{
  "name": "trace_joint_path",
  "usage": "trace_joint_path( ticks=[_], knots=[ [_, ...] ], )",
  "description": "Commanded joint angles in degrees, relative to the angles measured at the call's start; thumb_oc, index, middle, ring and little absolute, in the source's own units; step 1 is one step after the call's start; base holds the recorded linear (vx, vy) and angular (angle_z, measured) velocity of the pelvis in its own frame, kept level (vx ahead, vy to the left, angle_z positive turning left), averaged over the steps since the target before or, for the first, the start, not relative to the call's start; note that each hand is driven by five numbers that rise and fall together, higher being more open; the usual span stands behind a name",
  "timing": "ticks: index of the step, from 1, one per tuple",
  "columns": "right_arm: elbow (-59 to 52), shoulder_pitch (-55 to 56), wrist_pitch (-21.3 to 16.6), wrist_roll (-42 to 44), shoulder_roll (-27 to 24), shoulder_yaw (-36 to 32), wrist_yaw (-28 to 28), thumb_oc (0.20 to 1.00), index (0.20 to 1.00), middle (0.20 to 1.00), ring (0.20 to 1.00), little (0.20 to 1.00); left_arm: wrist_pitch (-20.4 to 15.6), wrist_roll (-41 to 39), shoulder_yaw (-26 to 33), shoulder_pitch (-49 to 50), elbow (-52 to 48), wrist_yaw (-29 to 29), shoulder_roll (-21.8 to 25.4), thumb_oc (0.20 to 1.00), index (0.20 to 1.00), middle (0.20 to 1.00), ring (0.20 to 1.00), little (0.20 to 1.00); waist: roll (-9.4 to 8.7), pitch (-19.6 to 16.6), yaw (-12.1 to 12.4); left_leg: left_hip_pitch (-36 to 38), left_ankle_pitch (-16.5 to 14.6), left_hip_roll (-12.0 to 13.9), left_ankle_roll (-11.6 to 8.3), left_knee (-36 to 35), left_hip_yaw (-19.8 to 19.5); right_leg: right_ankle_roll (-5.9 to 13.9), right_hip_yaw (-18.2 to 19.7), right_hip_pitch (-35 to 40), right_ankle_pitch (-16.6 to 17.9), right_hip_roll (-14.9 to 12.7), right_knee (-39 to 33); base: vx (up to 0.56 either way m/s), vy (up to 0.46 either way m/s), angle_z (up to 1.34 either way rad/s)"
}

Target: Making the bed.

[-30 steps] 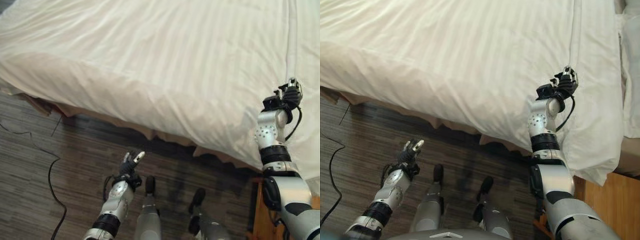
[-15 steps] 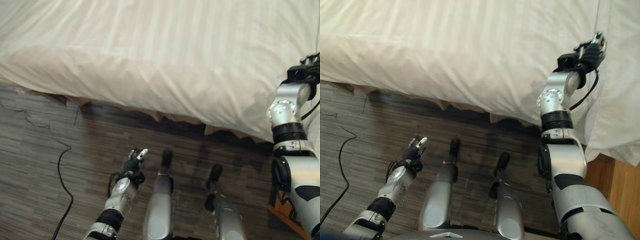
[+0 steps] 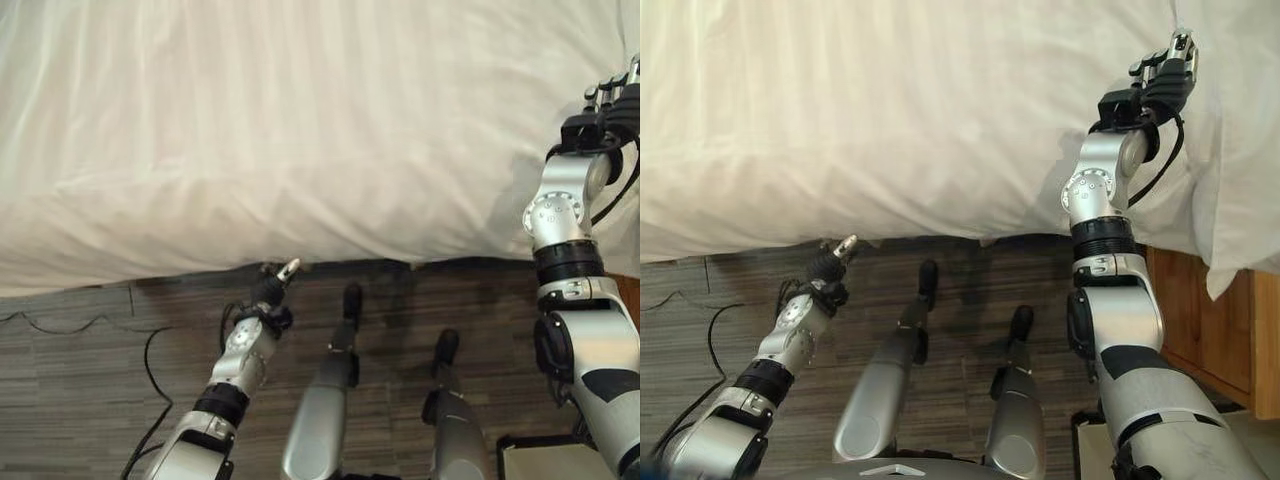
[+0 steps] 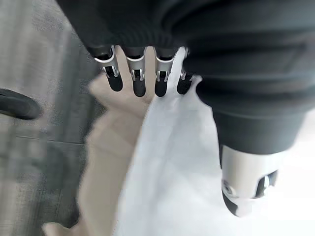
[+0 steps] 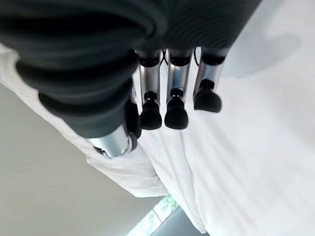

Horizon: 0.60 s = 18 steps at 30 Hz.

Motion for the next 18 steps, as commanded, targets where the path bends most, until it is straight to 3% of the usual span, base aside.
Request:
trace_joint_path(
  ticks=[1,14,18],
  knots=[
    [-0.3,-1.9,-1.9,0.1,-6.0,1.6,1.8,0.200,0.200,0.200,0.200,0.200,-1.2,-0.8,-1.8,3.2,1.2,-1.0,-1.0,1.000,1.000,1.000,1.000,1.000,0.62,-4.3,0.5,1.1,-5.0,4.4,-5.19,-1.7,0.1,0.17,0.1,-0.8,-8.3,-1.4,6.1,0.03,-0.012,0.04],
    [0.5,-4.4,-2.4,-3.6,-11.6,3.6,0.1,0.200,0.200,0.200,0.200,0.200,-1.7,-0.1,-2.5,3.6,0.6,-1.5,-0.6,1.000,1.000,1.000,1.000,1.000,1.06,-3.6,-0.2,3.2,-3.7,4.9,-5.69,-4.8,0.3,0.15,0.3,-1.7,-8.7,-0.7,6.4,0.02,-0.021,-0.04],
    [8.5,-2.8,0.6,-6.2,-10.9,1.9,-4.8,0.200,0.200,0.200,0.200,0.200,-2.4,-1.1,-2.7,1.9,0.1,0.3,-0.6,1.000,1.000,1.000,1.000,1.000,2.11,-1.8,-0.7,1.2,-3.5,4.9,-5.77,-4.5,0.3,0.15,0.6,-4.0,-8.6,-0.6,6.9,-0.01,0.001,-0.01]
  ],
)
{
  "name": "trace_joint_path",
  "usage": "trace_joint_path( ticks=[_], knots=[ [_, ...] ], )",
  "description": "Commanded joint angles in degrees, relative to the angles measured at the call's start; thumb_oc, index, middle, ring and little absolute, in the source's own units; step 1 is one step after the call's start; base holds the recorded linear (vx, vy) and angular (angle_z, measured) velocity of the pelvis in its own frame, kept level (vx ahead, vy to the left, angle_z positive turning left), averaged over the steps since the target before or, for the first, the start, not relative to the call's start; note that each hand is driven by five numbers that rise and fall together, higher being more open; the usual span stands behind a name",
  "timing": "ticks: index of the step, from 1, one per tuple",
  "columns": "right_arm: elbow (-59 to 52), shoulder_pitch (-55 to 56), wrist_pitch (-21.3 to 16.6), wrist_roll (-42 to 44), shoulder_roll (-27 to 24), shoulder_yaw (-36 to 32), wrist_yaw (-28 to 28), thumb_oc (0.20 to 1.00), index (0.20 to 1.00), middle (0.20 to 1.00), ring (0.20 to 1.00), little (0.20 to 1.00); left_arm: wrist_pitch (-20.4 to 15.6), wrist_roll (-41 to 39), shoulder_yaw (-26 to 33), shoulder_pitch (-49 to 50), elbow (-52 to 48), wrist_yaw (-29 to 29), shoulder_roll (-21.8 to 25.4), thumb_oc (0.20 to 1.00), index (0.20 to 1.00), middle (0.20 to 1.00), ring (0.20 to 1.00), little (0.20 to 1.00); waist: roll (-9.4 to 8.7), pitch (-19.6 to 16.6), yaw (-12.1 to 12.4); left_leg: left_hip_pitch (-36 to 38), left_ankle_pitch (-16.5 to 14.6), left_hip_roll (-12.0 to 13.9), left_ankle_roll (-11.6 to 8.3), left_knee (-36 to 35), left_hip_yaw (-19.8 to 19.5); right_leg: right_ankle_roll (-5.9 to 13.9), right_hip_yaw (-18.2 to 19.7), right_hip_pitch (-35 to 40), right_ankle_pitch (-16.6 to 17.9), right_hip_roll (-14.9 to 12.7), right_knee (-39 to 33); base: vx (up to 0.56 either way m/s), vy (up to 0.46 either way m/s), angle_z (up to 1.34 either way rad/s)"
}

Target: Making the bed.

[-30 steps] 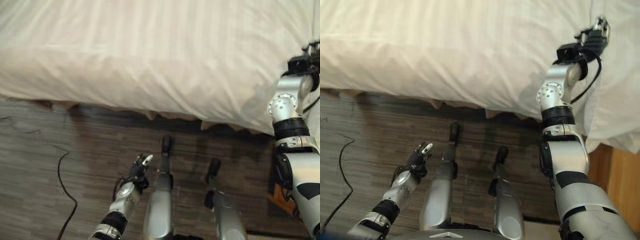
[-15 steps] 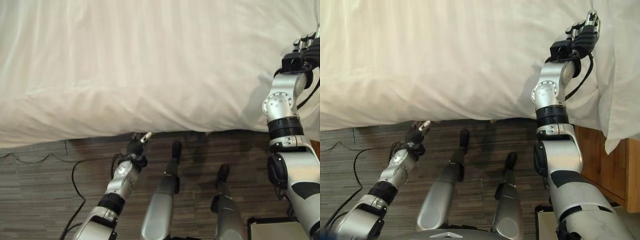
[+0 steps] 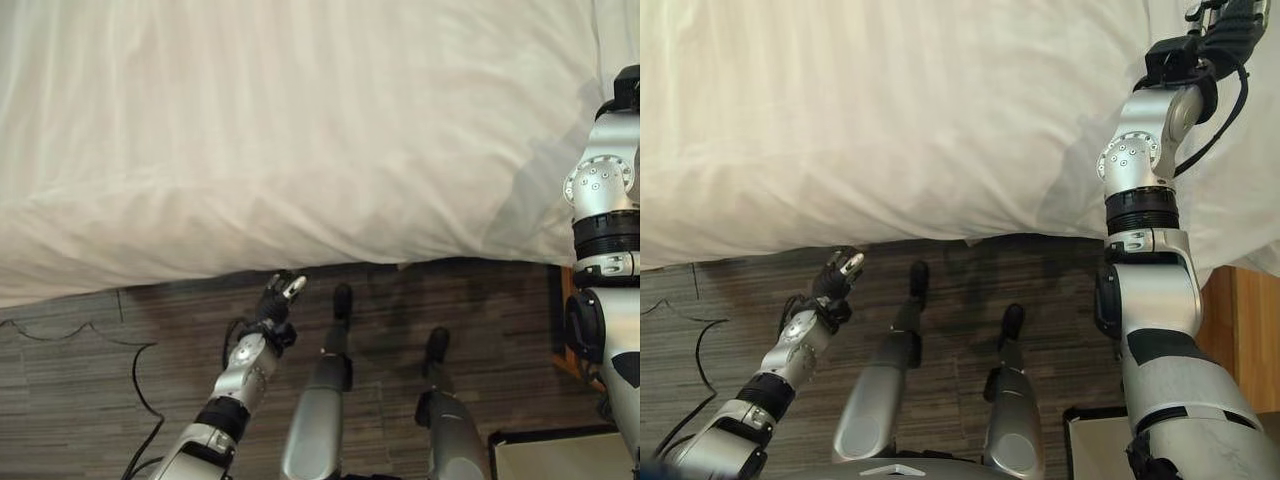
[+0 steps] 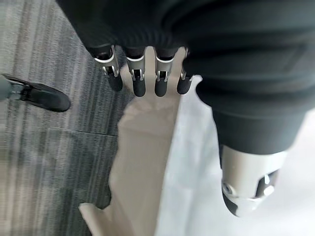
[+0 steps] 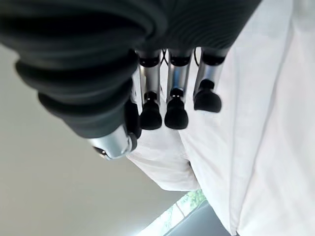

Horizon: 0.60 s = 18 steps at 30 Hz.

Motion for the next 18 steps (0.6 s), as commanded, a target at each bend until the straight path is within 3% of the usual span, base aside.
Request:
trace_joint_path(
  ticks=[1,2,3,8,9,12,13,15,16,18],
  knots=[
    [1.1,1.1,0.7,-3.8,-3.4,0.6,-3.7,0.200,0.200,0.200,0.200,0.200,-2.4,-1.1,-1.1,-1.4,-0.4,1.0,-0.4,1.000,1.000,1.000,1.000,1.000,2.10,-1.6,0.8,-1.0,-5.6,2.4,-5.66,0.0,0.3,-0.06,0.3,-4.1,-8.7,-3.2,7.7,-0.02,0.010,-0.05],
    [2.1,1.5,2.2,-5.3,-3.3,0.7,-4.7,0.200,0.200,0.200,0.200,0.200,-2.5,-1.5,-0.9,-1.8,-0.4,1.2,-0.5,1.000,1.000,1.000,1.000,1.000,2.23,-1.3,0.6,-1.7,-5.5,2.5,-5.64,0.2,0.3,-0.06,0.4,-4.9,-8.6,-3.3,7.9,-0.05,0.020,-0.07],
    [6.3,3.1,6.3,-10.4,-2.7,1.8,-6.6,0.200,0.200,0.200,0.200,0.200,-2.7,-2.2,-0.7,-4.2,0.7,2.0,-1.1,1.000,1.000,1.000,1.000,1.000,2.36,0.0,-0.1,-3.8,-5.4,2.5,-5.62,1.0,0.5,0.07,0.6,-7.1,-7.9,-3.3,8.1,-0.05,0.020,-0.06],
    [10.0,4.1,10.3,-15.3,-2.4,3.0,-8.1,0.200,0.200,0.200,0.200,0.200,-2.9,-3.1,-0.6,-6.7,2.3,2.9,-1.7,1.000,1.000,1.000,1.000,1.000,2.15,0.8,-0.9,-6.3,-5.5,2.6,-5.59,1.8,0.8,0.29,0.9,-9.5,-7.1,-3.5,8.2,-0.02,0.018,-0.02],
    [13.4,4.8,14.9,-21.8,-3.2,5.7,-8.2,0.200,0.200,0.200,0.200,0.200,-2.6,-3.7,-0.3,-8.1,3.3,2.9,-2.2,1.000,1.000,1.000,1.000,1.000,1.94,1.2,-1.4,-7.5,-5.4,2.5,-5.61,2.2,1.1,0.39,1.2,-10.7,-6.4,-3.5,8.0,-0.03,0.032,-0.09],
    [20.1,4.0,23.3,-35.8,-6.5,14.0,-6.2,0.200,0.200,0.200,0.200,0.200,-2.4,-4.5,-0.3,-8.8,4.1,2.2,-2.7,1.000,1.000,1.000,1.000,1.000,1.22,1.6,-1.5,-8.8,-5.2,2.6,-5.54,2.8,1.2,0.55,1.2,-11.4,-5.3,-3.5,7.5,-0.03,0.026,-0.11],
    [20.2,3.8,23.3,-35.8,-6.6,14.1,-6.2,0.200,0.200,0.200,0.200,0.200,-2.4,-4.5,-0.2,-8.8,4.1,2.2,-2.7,1.000,1.000,1.000,1.000,1.000,1.30,1.6,-1.6,-8.8,-5.2,2.6,-5.54,2.8,1.2,0.56,1.1,-11.5,-5.3,-3.5,7.5,-0.02,0.014,-0.11],
    [23.9,1.9,27.9,-46.4,-9.7,21.3,-3.9,0.200,0.200,0.200,0.200,0.200,-2.4,-4.6,-0.1,-8.6,4.2,1.5,-2.7,1.000,1.000,1.000,1.000,1.000,0.60,1.5,-1.5,-9.2,-5.3,2.6,-5.40,3.3,1.1,0.78,1.1,-11.3,-4.6,-3.5,7.0,-0.01,0.007,-0.02],
    [27.4,0.2,30.9,-56.7,-12.4,29.3,-0.3,0.200,0.200,0.200,0.200,0.200,-2.3,-4.2,-0.3,-8.1,4.0,0.6,-2.7,1.000,1.000,1.000,1.000,1.000,-0.45,1.2,-1.6,-9.1,-5.6,2.7,-5.25,3.9,1.2,1.11,1.1,-10.7,-3.6,-3.6,6.2,0.00,0.000,0.00],
    [31.3,-0.2,32.5,-61.8,-12.6,32.7,2.1,0.200,0.200,0.200,0.200,0.200,-2.2,-4.0,-0.7,-7.5,2.5,-0.1,-2.4,1.000,1.000,1.000,1.000,1.000,-1.38,0.7,-1.7,-8.9,-6.2,2.7,-5.03,4.7,1.1,1.43,0.8,-9.5,-2.9,-3.6,5.1,0.00,0.000,0.00]
  ],
)
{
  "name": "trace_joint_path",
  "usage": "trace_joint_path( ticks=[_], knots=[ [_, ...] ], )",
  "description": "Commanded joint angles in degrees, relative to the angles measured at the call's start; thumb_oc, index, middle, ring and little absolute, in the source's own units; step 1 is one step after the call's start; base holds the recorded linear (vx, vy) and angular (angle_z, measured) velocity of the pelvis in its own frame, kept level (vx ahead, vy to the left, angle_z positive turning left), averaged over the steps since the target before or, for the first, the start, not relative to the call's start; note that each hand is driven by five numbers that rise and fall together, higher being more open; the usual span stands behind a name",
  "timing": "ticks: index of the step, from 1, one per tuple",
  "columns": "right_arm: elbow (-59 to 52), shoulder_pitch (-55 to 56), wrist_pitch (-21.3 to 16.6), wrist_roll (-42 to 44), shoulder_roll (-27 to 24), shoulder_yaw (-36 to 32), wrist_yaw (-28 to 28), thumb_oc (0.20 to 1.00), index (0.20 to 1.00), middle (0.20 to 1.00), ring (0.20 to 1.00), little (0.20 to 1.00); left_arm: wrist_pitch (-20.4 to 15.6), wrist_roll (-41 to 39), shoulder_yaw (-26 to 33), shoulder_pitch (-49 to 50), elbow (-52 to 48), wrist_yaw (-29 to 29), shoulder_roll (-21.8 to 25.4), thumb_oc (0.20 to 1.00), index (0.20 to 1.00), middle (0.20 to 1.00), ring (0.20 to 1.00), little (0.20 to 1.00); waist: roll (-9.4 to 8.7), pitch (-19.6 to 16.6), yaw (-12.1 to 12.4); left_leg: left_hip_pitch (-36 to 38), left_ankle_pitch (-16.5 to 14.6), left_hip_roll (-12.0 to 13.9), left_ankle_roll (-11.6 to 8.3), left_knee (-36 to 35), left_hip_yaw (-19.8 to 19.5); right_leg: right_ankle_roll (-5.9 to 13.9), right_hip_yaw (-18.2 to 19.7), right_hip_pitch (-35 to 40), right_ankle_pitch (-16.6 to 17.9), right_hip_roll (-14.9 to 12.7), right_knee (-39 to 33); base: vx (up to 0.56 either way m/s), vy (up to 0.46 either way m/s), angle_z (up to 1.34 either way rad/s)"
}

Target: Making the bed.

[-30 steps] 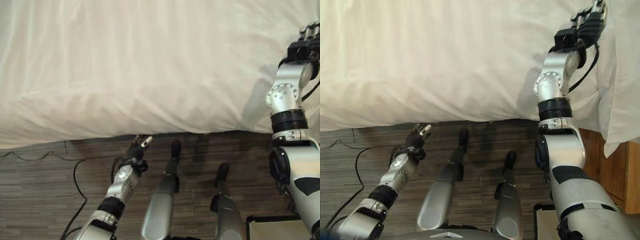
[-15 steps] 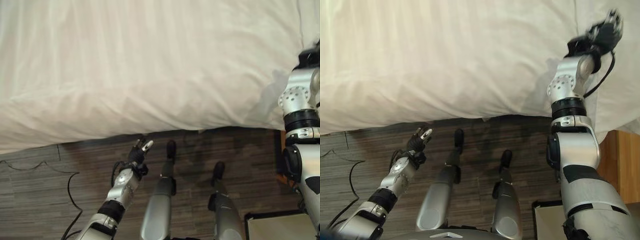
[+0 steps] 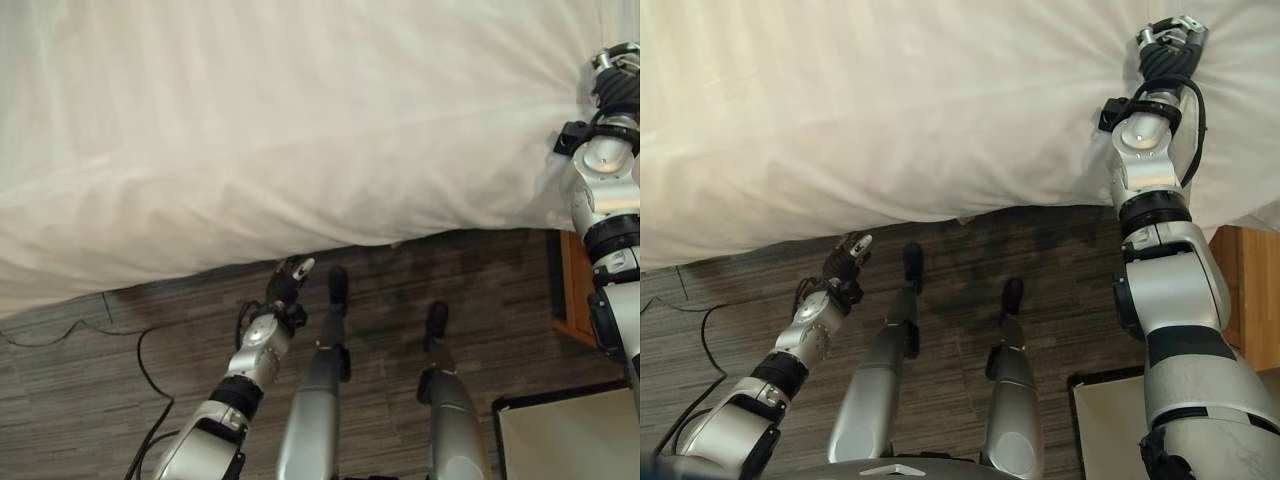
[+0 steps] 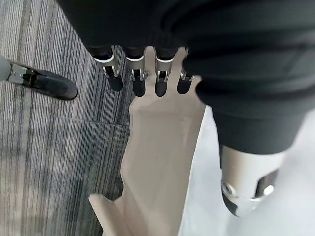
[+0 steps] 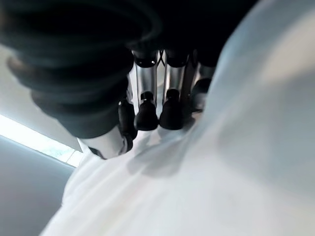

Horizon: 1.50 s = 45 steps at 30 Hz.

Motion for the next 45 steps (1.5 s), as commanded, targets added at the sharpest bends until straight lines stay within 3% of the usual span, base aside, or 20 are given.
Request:
trace_joint_path(
  ticks=[1,4,8,11,13,14,20,25,28,30,31,32,33,34,36,40,45],
  knots=[
    [11.9,5.1,11.5,-11.2,-3.7,1.8,6.7,0.200,0.200,0.200,0.200,0.200,-1.6,-1.6,0.1,-0.3,-0.9,-2.4,-0.1,1.000,1.000,1.000,1.000,1.000,0.19,2.1,1.0,-1.8,-8.1,3.0,-5.19,5.4,-0.8,0.92,-1.5,0.8,-3.2,-2.5,1.6,0.00,0.000,0.00],
    [15.4,5.3,11.9,-10.2,-2.3,1.2,8.3,0.200,0.200,0.200,0.200,0.200,-1.3,-1.3,-0.5,0.5,-2.7,-2.5,0.6,1.000,1.000,1.000,1.000,1.000,-1.19,1.2,1.1,-0.8,-9.3,3.2,-4.82,6.6,-1.0,1.21,-2.1,3.1,-2.4,-2.6,0.7,0.00,0.001,0.06],
    [16.0,9.8,11.8,-3.7,-0.4,-5.3,9.6,0.200,0.200,0.200,0.200,0.200,0.2,-0.8,-0.3,3.5,-5.8,-3.5,2.8,1.000,1.000,1.000,1.000,1.000,-5.02,-1.2,1.0,4.0,-13.5,3.0,-3.96,9.9,-0.8,2.36,-3.4,10.0,0.8,-3.8,-1.3,0.02,0.039,0.12],
    [16.7,12.4,12.5,-3.9,-0.3,-7.2,10.7,0.200,0.200,0.200,0.200,0.200,0.8,-0.5,0.2,5.8,-6.8,-4.3,3.9,1.000,1.000,1.000,1.000,1.000,-6.47,-1.9,0.9,5.9,-15.1,3.0,-3.61,11.2,-0.9,2.85,-3.9,12.5,2.1,-4.3,-1.6,0.01,0.031,-0.08],
    [18.3,16.1,13.6,-5.0,0.5,-8.9,13.0,0.200,0.200,0.200,0.200,0.200,2.3,0.4,-0.2,8.3,-7.3,-5.5,4.9,1.000,1.000,1.000,1.000,1.000,-8.45,-3.2,1.2,8.0,-16.7,3.1,-3.05,12.5,-1.1,3.37,-4.7,15.4,4.1,-5.0,-1.3,0.06,0.004,-0.07],
    [19.3,16.3,14.4,-6.1,0.5,-9.1,13.6,1.000,1.000,1.000,1.000,1.000,2.7,0.7,-0.2,8.9,-7.6,-5.9,5.5,1.000,1.000,1.000,1.000,1.000,-8.93,-3.4,1.5,8.8,-17.1,3.0,-2.88,12.6,-1.2,3.40,-5.0,16.3,4.4,-5.0,-1.3,0.04,-0.008,-0.01],
    [16.3,17.8,14.3,-8.7,1.0,-9.8,12.3,1.000,1.000,1.000,1.000,1.000,4.0,3.1,1.4,12.7,-9.4,-5.9,7.0,1.000,1.000,1.000,1.000,1.000,-10.96,-5.7,1.4,13.8,-17.0,2.9,-2.04,9.4,-0.4,4.62,-6.5,19.2,8.8,-5.9,-1.1,0.01,0.016,-0.03],
    [13.5,18.1,13.9,-10.1,4.9,-10.0,11.6,1.000,1.000,1.000,1.000,1.000,4.4,4.9,2.5,13.3,-8.5,-4.8,6.6,1.000,1.000,1.000,1.000,1.000,-10.65,-8.5,1.2,17.5,-14.8,2.5,-2.24,3.0,0.1,5.05,-7.1,20.8,9.5,-6.2,-1.7,0.04,0.016,-0.02],
    [8.4,18.2,12.5,-7.7,8.6,-11.8,8.5,1.000,1.000,1.000,1.000,1.000,4.2,6.0,3.3,13.7,-8.8,-2.8,6.1,1.000,1.000,1.000,1.000,1.000,-10.17,-10.0,1.5,21.1,-14.4,3.1,-2.41,0.7,1.6,5.27,-9.7,22.0,9.8,-6.9,-1.9,0.02,-0.030,-0.03],
    [6.0,18.1,11.8,-5.4,9.6,-13.3,6.4,1.000,1.000,1.000,1.000,1.000,4.1,6.0,3.5,13.4,-8.9,-1.8,6.0,1.000,1.000,1.000,1.000,1.000,-10.14,-10.5,1.4,21.9,-14.3,3.1,-2.38,0.5,1.9,5.33,-9.4,22.2,10.3,-7.1,-2.1,0.02,-0.029,-0.11],
    [2.1,19.6,10.3,-2.1,12.0,-15.4,3.5,1.000,1.000,1.000,1.000,1.000,3.8,5.9,3.6,13.2,-9.2,-0.5,5.6,1.000,1.000,1.000,1.000,1.000,-9.80,-11.0,1.1,23.0,-14.3,3.3,-2.33,0.3,2.4,5.29,-9.1,22.5,10.6,-7.1,-2.2,0.05,-0.029,-0.30],
    [-12.5,25.1,8.1,-1.2,17.6,-18.9,-4.6,1.000,1.000,1.000,1.000,1.000,3.5,6.0,3.9,12.9,-10.1,2.3,4.0,1.000,1.000,1.000,1.000,1.000,-8.74,-11.9,0.2,25.1,-14.6,3.5,-2.31,-0.2,3.3,5.16,-8.7,23.3,10.7,-7.2,-2.1,0.07,-0.039,-0.40],
    [-21.5,29.3,7.2,-2.9,20.6,-20.7,-8.5,1.000,1.000,1.000,1.000,1.000,3.1,6.2,4.1,12.9,-10.9,3.7,3.2,1.000,1.000,1.000,1.000,1.000,-8.29,-12.5,-0.4,26.0,-14.5,3.5,-2.18,-0.4,3.7,5.14,-8.6,23.5,10.7,-7.5,-2.1,0.06,-0.028,-0.48],
    [-21.5,29.4,7.3,-2.9,20.6,-20.7,-8.5,1.000,1.000,1.000,1.000,1.000,3.1,6.2,4.1,12.9,-10.9,3.7,3.2,1.000,1.000,1.000,1.000,1.000,-8.32,-12.6,-0.4,26.0,-14.5,3.5,-2.17,-0.4,3.7,5.14,-8.6,23.4,10.7,-7.5,-2.1,0.06,-0.013,-0.39],
    [-42.3,41.4,3.8,-5.9,26.7,-22.5,-11.9,1.000,1.000,1.000,1.000,1.000,1.9,7.7,4.5,12.9,-12.5,6.7,0.8,1.000,1.000,1.000,1.000,1.000,-6.37,-14.1,-2.1,29.0,-15.0,3.6,-2.03,-0.8,4.9,5.01,-8.4,25.0,9.3,-7.4,-2.4,0.12,-0.015,-0.28],
    [-52.3,48.6,1.0,-4.2,30.0,-21.4,-9.3,1.000,1.000,1.000,1.000,1.000,0.6,10.4,4.5,12.8,-14.0,9.2,0.1,1.000,1.000,1.000,1.000,1.000,-5.36,-15.8,-3.7,31.1,-15.1,3.3,-2.05,-1.3,5.7,4.80,-7.8,26.3,8.0,-7.5,-3.1,0.07,-0.008,-0.12],
    [-58.2,58.9,1.6,-5.1,27.4,-15.5,1.7,1.000,1.000,1.000,1.000,1.000,-0.1,16.5,6.1,13.2,-19.6,10.6,1.4,1.000,1.000,1.000,1.000,1.000,-3.71,-17.7,-5.1,33.6,-15.5,3.7,-2.72,-1.3,6.5,4.47,-8.3,28.7,5.2,-7.3,-3.5,0.02,-0.018,-0.08]
  ],
)
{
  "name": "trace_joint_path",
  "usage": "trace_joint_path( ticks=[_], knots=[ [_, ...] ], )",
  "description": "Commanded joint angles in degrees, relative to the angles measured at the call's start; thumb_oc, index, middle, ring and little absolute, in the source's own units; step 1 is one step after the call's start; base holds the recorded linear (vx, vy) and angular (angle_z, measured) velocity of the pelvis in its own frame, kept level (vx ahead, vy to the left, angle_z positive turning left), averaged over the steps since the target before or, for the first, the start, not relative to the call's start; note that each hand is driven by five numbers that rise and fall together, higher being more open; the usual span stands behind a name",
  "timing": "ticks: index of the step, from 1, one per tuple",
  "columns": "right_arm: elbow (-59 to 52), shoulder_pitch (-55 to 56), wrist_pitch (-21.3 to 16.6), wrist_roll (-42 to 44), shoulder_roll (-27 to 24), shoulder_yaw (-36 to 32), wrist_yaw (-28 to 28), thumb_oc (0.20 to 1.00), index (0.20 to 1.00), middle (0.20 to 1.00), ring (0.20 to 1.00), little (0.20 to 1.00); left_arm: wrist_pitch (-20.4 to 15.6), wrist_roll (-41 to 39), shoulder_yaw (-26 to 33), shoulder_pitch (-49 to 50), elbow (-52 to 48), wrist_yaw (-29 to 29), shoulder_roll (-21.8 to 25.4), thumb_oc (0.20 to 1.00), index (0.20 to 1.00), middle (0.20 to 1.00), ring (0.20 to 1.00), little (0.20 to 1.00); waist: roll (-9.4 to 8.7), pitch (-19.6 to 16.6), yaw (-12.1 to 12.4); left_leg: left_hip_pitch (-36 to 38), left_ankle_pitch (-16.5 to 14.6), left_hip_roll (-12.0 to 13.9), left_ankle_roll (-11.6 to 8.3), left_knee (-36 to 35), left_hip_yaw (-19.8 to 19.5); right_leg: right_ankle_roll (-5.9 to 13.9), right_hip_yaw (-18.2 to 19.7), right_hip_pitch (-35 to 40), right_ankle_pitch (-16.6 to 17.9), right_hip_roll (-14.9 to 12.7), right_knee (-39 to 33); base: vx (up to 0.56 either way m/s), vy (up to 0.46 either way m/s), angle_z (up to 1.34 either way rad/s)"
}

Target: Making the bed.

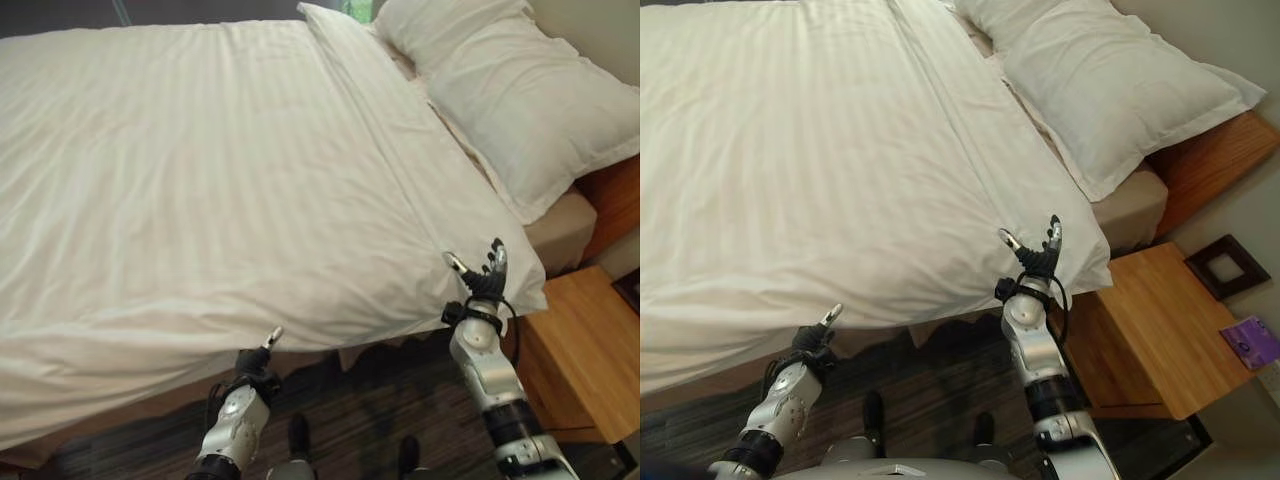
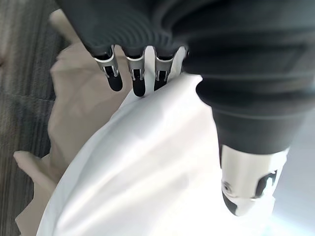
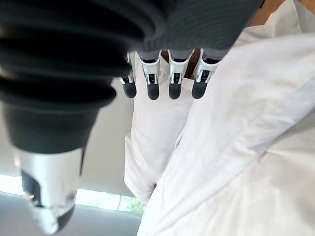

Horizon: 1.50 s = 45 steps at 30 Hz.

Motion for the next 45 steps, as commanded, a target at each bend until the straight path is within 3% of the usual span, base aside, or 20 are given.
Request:
trace_joint_path(
  ticks=[1,6,11,15,19,23,29,33,37,40,41,42,44,45],
  knots=[
    [1.2,-2.9,-2.2,-3.1,-3.4,1.8,7.6,1.000,1.000,1.000,1.000,1.000,-6.1,8.8,-0.9,-9.5,-9.3,-3.7,1.5,1.000,1.000,1.000,1.000,1.000,2.25,-1.9,0.3,3.9,-8.9,3.2,-1.80,0.4,-1.4,4.82,-4.3,1.7,4.9,-5.0,1.9,0.01,-0.039,0.00],
    [3.9,1.6,-0.1,-6.3,-3.7,3.3,11.3,1.000,1.000,1.000,1.000,1.000,-5.3,7.0,-0.9,-5.4,-9.1,-6.0,-0.5,1.000,1.000,1.000,1.000,1.000,3.32,-2.4,0.8,5.3,-8.7,3.9,-2.44,0.4,-1.6,4.14,-4.9,3.9,1.6,-4.4,1.8,0.00,-0.041,0.04],
    [6.7,2.7,0.6,-6.6,-2.8,5.0,12.1,1.000,1.000,1.000,1.000,1.000,-2.9,6.7,-1.8,-2.6,-1.3,-6.7,-3.8,1.000,1.000,1.000,1.000,1.000,4.44,-2.5,1.2,6.1,-8.3,4.5,-2.98,0.4,-2.3,3.35,-5.2,5.3,-1.0,-3.6,2.0,-0.01,-0.049,0.00],
    [8.5,2.7,0.9,-7.0,-2.5,6.6,12.0,1.000,1.000,1.000,1.000,1.000,-1.1,8.0,-2.3,-1.5,7.5,-7.1,-5.7,1.000,1.000,1.000,1.000,1.000,5.60,-2.4,1.4,6.3,-7.8,5.1,-3.41,0.4,-2.7,2.50,-5.1,5.8,-3.2,-2.7,2.3,-0.02,-0.045,0.01],
    [9.4,2.4,0.9,-6.4,-2.1,8.4,11.1,1.000,1.000,1.000,1.000,1.000,1.4,6.2,-1.3,-1.7,23.9,-7.3,-10.7,1.000,1.000,1.000,1.000,1.000,7.04,-2.5,1.3,6.2,-6.7,6.1,-4.27,0.4,-3.2,1.45,-5.4,6.4,-5.4,-1.5,2.6,-0.03,-0.067,0.10],
    [9.7,1.5,0.6,-6.3,-2.4,9.9,11.0,1.000,1.000,1.000,1.000,1.000,2.0,6.3,-1.3,-3.2,28.7,-8.3,-12.2,1.000,1.000,1.000,1.000,1.000,8.19,-2.7,1.1,5.8,-5.8,7.1,-5.02,0.4,-3.7,0.58,-5.9,6.9,-6.9,-0.4,2.7,-0.02,-0.071,0.11],
    [10.0,0.4,-0.2,-7.4,-3.3,10.6,11.1,1.000,1.000,1.000,1.000,1.000,0.0,10.5,-4.0,-4.2,21.8,-8.6,-10.1,1.000,1.000,1.000,1.000,1.000,9.41,-2.8,1.0,5.0,-4.3,8.4,-5.92,0.4,-4.3,-0.35,-6.7,7.4,-8.1,1.1,2.4,-0.04,-0.066,0.11],
    [9.9,0.2,-1.6,-9.4,-4.7,10.2,11.0,1.000,1.000,1.000,1.000,1.000,-5.0,12.0,-6.3,-7.3,-5.1,-7.9,-3.4,1.000,1.000,1.000,1.000,1.000,10.51,-2.7,1.1,4.1,-2.7,9.8,-7.46,0.4,-5.1,-1.42,-7.9,8.7,-9.6,2.8,1.9,-0.05,-0.069,0.17],
    [11.1,-0.5,-2.6,-9.3,-4.4,10.1,11.5,1.000,1.000,1.000,1.000,1.000,-7.9,12.1,-9.2,-11.3,-16.9,-10.2,-1.8,1.000,1.000,1.000,1.000,1.000,10.74,-2.9,0.9,4.0,-2.2,10.5,-8.40,0.4,-5.1,-1.63,-9.3,10.1,-10.0,3.5,1.1,-0.02,-0.046,0.17],
    [11.0,-0.6,-2.8,-8.2,-4.4,10.2,12.5,1.000,1.000,1.000,1.000,1.000,-8.2,11.6,-8.6,-11.1,-20.4,-10.4,-1.4,1.000,1.000,1.000,1.000,1.000,10.82,-3.2,1.0,4.3,-2.1,10.6,-8.60,0.4,-5.0,-1.66,-9.8,10.8,-10.0,3.6,0.7,0.00,-0.005,0.09],
    [-2.5,3.8,-10.5,5.5,-15.7,-1.5,24.8,1.000,1.000,1.000,1.000,1.000,-8.8,33.8,11.9,7.2,-17.6,-8.5,9.3,1.000,1.000,1.000,1.000,1.000,-2.03,3.7,0.4,-1.3,-20.5,0.6,0.69,33.5,-7.5,-5.70,2.6,-0.7,-5.8,10.1,7.3,0.21,0.164,0.00],
    [-1.4,4.9,-11.0,4.1,-15.2,-2.0,24.7,1.000,1.000,1.000,1.000,1.000,-9.1,34.5,12.1,8.6,-18.0,-8.8,8.9,1.000,1.000,1.000,1.000,1.000,-0.44,4.1,1.6,1.3,-14.4,0.0,0.10,16.1,-5.3,-5.15,1.7,1.0,-6.6,10.8,7.2,0.22,0.159,-0.23],
    [-1.8,6.3,-10.4,2.5,-15.3,-3.0,24.3,1.000,1.000,1.000,1.000,1.000,-8.2,36.0,11.8,8.9,-18.3,-10.3,9.7,1.000,1.000,1.000,1.000,1.000,-0.27,4.0,1.5,3.2,-13.4,0.4,0.07,12.1,-3.0,-4.83,0.4,1.4,-6.9,10.7,7.7,0.27,0.139,-0.45],
    [-1.9,6.4,-9.1,2.1,-14.8,-3.3,24.0,1.000,1.000,1.000,1.000,1.000,-8.4,36.3,11.8,9.9,-18.3,-10.0,9.6,1.000,1.000,1.000,1.000,1.000,-0.56,4.2,2.0,4.6,-12.6,-0.8,0.68,10.9,-4.2,-4.28,0.2,0.9,-7.3,10.5,10.9,0.28,0.154,-0.12]
  ],
)
